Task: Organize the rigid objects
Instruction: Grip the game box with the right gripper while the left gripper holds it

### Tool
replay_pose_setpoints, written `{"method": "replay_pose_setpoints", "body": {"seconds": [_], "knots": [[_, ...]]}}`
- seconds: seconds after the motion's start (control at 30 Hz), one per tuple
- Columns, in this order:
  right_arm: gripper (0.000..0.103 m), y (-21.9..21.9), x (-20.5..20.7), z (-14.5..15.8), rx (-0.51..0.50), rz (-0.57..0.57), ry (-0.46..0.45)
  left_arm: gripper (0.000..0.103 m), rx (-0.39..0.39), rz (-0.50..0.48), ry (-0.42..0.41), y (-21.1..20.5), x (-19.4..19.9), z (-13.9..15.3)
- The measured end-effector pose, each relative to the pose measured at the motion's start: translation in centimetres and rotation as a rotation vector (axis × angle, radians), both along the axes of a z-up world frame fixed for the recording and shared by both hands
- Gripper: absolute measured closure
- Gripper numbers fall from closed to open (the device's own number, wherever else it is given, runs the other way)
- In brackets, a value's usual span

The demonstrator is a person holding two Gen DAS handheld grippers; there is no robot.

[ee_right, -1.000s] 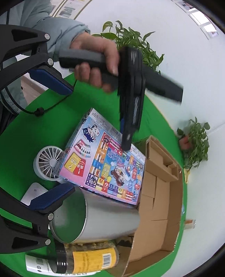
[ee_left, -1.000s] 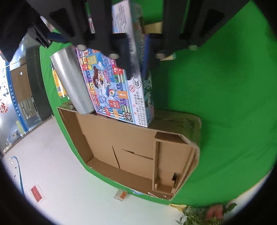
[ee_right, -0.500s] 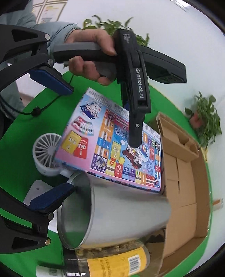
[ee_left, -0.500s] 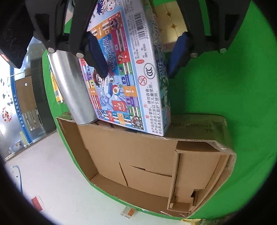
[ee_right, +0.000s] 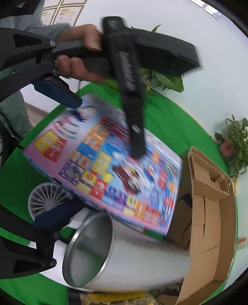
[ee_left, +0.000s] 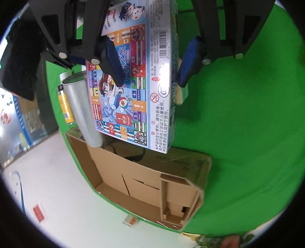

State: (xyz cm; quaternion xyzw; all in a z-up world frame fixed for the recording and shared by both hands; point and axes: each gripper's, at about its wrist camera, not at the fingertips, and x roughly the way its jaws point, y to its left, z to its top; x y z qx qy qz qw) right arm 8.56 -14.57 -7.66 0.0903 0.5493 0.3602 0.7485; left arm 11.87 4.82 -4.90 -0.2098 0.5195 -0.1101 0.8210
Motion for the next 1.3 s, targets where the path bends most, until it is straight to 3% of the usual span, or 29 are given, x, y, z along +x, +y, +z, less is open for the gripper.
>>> {"method": "replay_pose_setpoints", "body": {"seconds": [0.07,0.2,0.37,0.53,0.63,0.83,1.03,1.3], "knots": [[0.005,0.4,0.7,0.1,-0.006,-0.010,0.003,0.047,-0.019,0.015,-0.006,0.2,-0.7,-0.4],[0.006,2.6,1.0,-1.1,-0.124,0.017,-0.020,0.041,-0.016,0.005,-0.007,0.0,-0.6,-0.8],[0.006,4.1,0.8,-1.6,-0.148,-0.002,-0.032,0.040,0.013,-0.022,-0.024,0.0,-0.8,-0.5],[0.007,6.2,-0.1,-1.5,-0.221,-0.012,-0.106,0.040,0.084,-0.041,-0.107,-1.0,-2.1,0.9],[0.016,6.1,0.1,-1.0,-0.213,-0.043,-0.132,0.040,0.135,-0.038,-0.159,-1.6,-2.9,2.0],[0.025,5.1,0.0,1.5,-0.194,-0.085,-0.225,0.040,0.198,-0.007,-0.251,-2.7,-3.4,4.7],[0.028,3.0,0.7,6.3,-0.160,-0.143,-0.318,0.040,0.200,-0.014,-0.346,-3.8,-2.6,8.6],[0.029,-0.1,4.7,13.2,-0.148,-0.205,-0.454,0.040,0.230,-0.028,-0.448,-6.1,2.7,14.0]]}}
